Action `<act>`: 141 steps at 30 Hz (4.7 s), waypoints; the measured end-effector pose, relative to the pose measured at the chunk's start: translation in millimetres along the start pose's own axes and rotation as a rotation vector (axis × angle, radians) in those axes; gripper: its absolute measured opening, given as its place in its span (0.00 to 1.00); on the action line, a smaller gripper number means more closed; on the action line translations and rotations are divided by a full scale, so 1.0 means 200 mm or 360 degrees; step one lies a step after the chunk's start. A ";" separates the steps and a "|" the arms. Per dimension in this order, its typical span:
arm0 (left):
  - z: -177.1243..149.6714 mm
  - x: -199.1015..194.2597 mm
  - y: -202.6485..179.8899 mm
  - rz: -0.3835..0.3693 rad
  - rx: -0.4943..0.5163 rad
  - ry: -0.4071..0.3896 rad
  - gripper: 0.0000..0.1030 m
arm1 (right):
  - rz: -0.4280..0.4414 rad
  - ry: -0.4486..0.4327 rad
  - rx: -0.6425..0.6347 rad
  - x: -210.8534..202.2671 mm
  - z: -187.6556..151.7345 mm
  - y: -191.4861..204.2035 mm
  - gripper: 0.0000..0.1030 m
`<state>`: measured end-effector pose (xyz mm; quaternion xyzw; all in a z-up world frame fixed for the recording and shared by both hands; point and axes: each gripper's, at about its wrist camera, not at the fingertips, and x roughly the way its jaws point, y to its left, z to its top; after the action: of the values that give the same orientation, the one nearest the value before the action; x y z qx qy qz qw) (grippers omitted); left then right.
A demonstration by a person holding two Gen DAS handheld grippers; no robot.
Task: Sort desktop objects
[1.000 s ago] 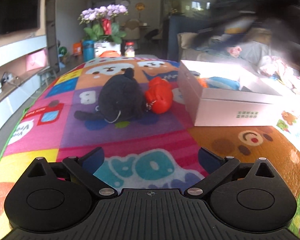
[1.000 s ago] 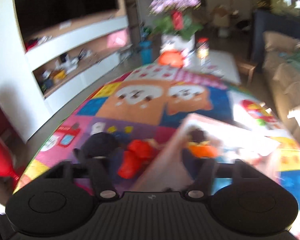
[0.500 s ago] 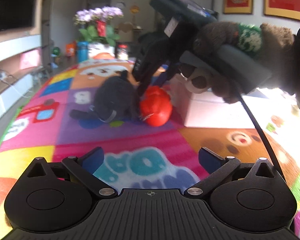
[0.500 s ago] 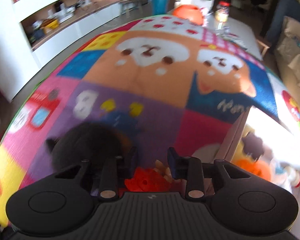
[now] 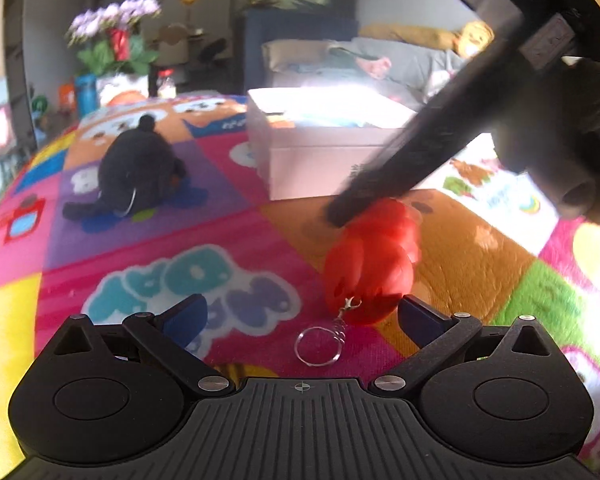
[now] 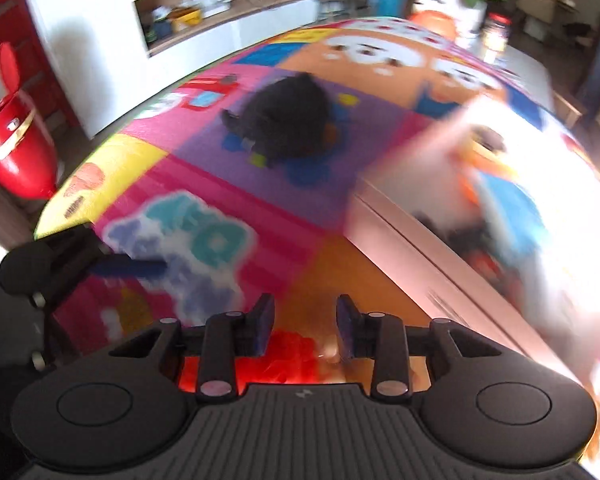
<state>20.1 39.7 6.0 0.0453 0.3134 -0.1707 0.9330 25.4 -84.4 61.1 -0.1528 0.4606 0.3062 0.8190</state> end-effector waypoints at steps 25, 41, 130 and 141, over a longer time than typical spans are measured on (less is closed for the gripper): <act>0.42 0.23 0.25 0.0642 -0.0156 0.0007 1.00 | -0.0171 -0.0501 -0.0097 -0.05 -0.46 0.13 0.57; 0.54 0.48 0.37 0.0792 -0.0142 -0.0008 1.00 | -0.0323 -0.0814 0.0709 -0.17 -0.75 -0.28 0.96; 0.06 0.11 -0.04 0.0325 -0.0251 0.0055 1.00 | -0.0415 -0.0717 0.0800 -0.19 -0.76 -0.27 0.96; 0.04 0.06 0.00 0.0297 -0.0362 -0.0028 1.00 | -0.0477 -0.0624 0.0880 -0.15 -0.75 -0.30 1.00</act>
<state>34.2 34.2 5.5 -0.0334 0.3171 -0.0470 0.9466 -46.3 -221.0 5.8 0.0700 0.3327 0.0704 0.9378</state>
